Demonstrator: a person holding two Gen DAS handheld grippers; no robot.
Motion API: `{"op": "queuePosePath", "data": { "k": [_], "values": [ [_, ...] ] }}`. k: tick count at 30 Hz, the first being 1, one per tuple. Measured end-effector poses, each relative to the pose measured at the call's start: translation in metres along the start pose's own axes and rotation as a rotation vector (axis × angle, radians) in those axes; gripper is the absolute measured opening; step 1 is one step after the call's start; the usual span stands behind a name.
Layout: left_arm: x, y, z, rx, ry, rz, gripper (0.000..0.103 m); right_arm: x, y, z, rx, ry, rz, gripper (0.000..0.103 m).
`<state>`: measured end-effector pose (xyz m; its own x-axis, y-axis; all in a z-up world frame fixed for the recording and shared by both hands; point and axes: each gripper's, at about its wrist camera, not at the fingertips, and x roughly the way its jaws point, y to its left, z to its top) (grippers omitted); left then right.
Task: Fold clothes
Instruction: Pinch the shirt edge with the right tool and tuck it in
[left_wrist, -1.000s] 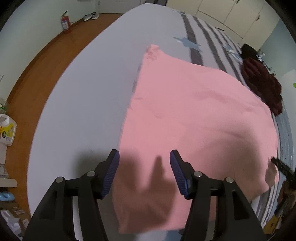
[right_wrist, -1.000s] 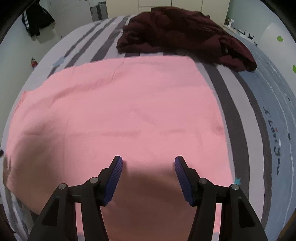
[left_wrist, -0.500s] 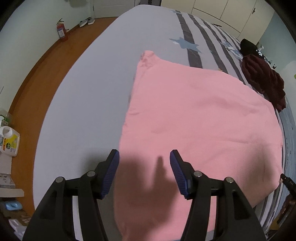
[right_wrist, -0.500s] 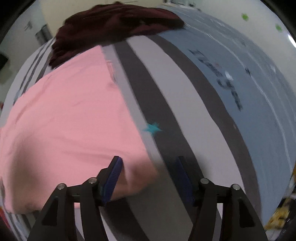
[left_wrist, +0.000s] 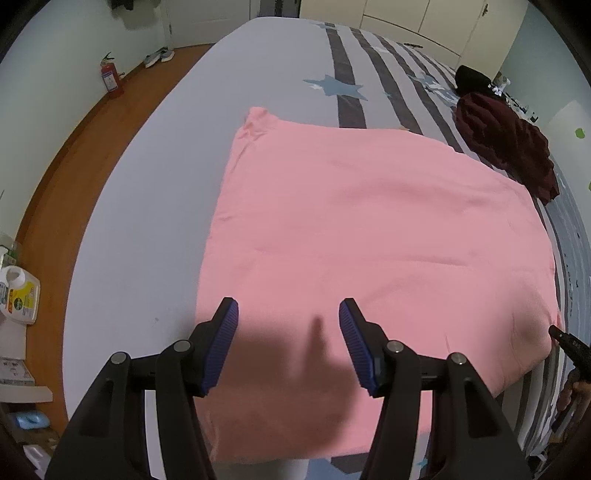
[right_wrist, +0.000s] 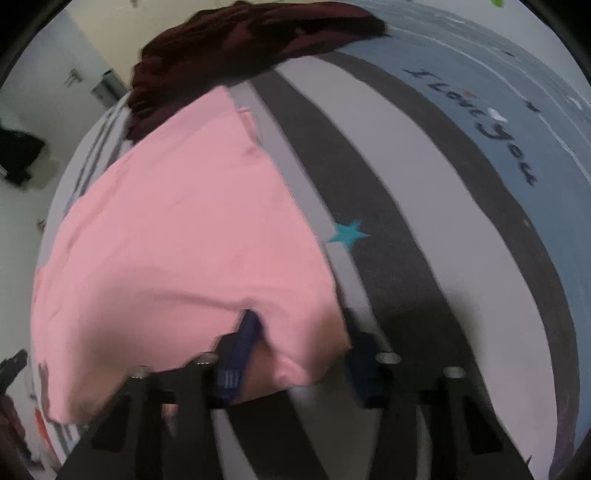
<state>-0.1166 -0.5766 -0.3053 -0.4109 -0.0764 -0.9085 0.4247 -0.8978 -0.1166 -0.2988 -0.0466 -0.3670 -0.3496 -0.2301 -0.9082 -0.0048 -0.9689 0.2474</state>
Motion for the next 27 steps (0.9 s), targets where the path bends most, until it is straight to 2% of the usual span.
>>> {"op": "queuePosePath", "data": {
  "k": [1,4,7,10,12,14,16,18,21,25,27],
  "values": [
    [0.002,0.004,0.001,-0.004,-0.004,-0.002,0.054,0.0,0.005,0.001,-0.015,0.004,0.008,0.012],
    [0.007,0.018,0.002,-0.016,-0.015,-0.008,0.054,-0.004,0.011,0.003,-0.021,-0.013,-0.015,0.01],
    [0.005,0.044,-0.001,-0.041,-0.025,-0.028,0.054,-0.027,0.034,0.005,-0.037,-0.074,-0.025,0.01],
    [-0.006,0.077,-0.002,-0.043,-0.03,-0.033,0.054,-0.06,0.096,0.003,-0.154,-0.165,-0.033,0.01],
    [-0.019,0.102,-0.001,-0.051,-0.033,-0.039,0.054,-0.079,0.162,-0.002,-0.255,-0.226,0.004,0.01],
    [-0.033,0.123,0.0,-0.062,-0.045,-0.041,0.054,-0.085,0.231,-0.014,-0.333,-0.238,0.069,0.009],
    [-0.046,0.144,0.0,-0.081,-0.061,-0.04,0.054,-0.076,0.313,-0.034,-0.407,-0.206,0.167,0.008],
    [-0.053,0.162,0.0,-0.105,-0.069,-0.042,0.054,-0.066,0.387,-0.07,-0.494,-0.152,0.253,0.008],
    [-0.055,0.178,-0.007,-0.127,-0.066,-0.052,0.054,-0.042,0.453,-0.12,-0.545,-0.057,0.315,0.007],
    [-0.047,0.181,-0.014,-0.119,-0.047,-0.067,0.054,-0.009,0.467,-0.175,-0.534,0.065,0.299,0.008],
    [-0.041,0.178,-0.015,-0.117,-0.041,-0.08,0.054,0.004,0.458,-0.182,-0.519,0.116,0.302,0.009]
  ]
}}
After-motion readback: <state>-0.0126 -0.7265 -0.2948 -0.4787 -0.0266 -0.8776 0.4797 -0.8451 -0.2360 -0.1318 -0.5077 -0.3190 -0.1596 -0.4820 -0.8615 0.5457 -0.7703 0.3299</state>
